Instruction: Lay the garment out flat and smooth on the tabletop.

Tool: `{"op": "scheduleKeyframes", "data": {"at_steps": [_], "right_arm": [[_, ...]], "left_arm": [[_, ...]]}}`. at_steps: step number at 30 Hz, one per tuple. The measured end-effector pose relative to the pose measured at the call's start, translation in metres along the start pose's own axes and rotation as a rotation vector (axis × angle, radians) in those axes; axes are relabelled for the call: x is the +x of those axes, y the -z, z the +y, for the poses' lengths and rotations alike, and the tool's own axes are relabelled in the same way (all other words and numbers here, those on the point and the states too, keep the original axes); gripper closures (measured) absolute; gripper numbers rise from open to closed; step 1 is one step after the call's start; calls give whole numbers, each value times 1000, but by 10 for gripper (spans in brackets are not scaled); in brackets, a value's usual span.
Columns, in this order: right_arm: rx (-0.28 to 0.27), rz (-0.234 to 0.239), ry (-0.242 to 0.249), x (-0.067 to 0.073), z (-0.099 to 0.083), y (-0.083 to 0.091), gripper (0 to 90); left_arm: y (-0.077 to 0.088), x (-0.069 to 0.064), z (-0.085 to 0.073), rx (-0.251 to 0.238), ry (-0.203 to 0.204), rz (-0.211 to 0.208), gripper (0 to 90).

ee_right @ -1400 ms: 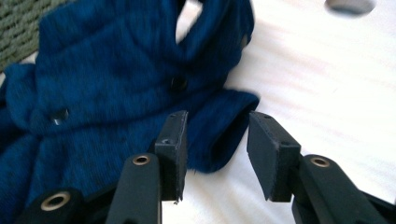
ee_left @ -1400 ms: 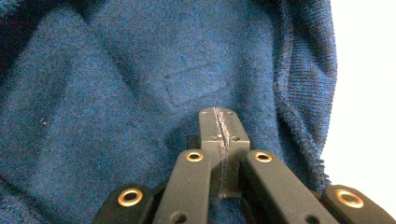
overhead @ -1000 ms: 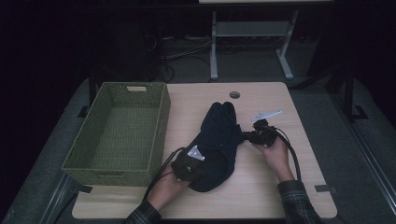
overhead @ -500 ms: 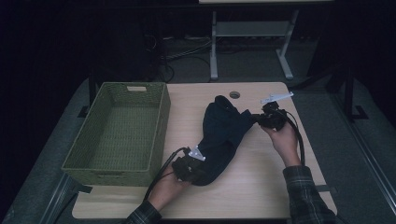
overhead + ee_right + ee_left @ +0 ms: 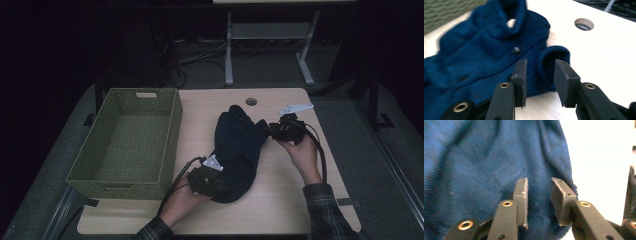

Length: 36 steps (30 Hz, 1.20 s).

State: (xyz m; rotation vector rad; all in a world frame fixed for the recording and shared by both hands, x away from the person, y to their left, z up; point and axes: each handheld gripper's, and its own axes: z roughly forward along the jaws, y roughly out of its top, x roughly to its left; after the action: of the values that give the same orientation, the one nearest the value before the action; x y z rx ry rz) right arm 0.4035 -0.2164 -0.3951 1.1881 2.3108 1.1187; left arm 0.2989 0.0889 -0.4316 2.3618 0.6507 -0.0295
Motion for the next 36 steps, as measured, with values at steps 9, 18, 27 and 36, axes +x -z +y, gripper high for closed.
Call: {"op": "scheduleKeyframes", "data": {"at_steps": [9, 18, 27, 36], "right_arm": [[7, 82, 14, 35, -34, 21, 628], [45, 166, 17, 75, -74, 24, 597], [87, 187, -18, 102, -95, 14, 555], [95, 156, -20, 98, -94, 5, 863]], "left_arm": [[22, 13, 13, -85, 37, 169, 611], [11, 30, 19, -50, 58, 265, 556], [-1, 41, 18, -7, 63, 312, 554], [-2, 42, 15, 20, 62, 273, 844]]}}
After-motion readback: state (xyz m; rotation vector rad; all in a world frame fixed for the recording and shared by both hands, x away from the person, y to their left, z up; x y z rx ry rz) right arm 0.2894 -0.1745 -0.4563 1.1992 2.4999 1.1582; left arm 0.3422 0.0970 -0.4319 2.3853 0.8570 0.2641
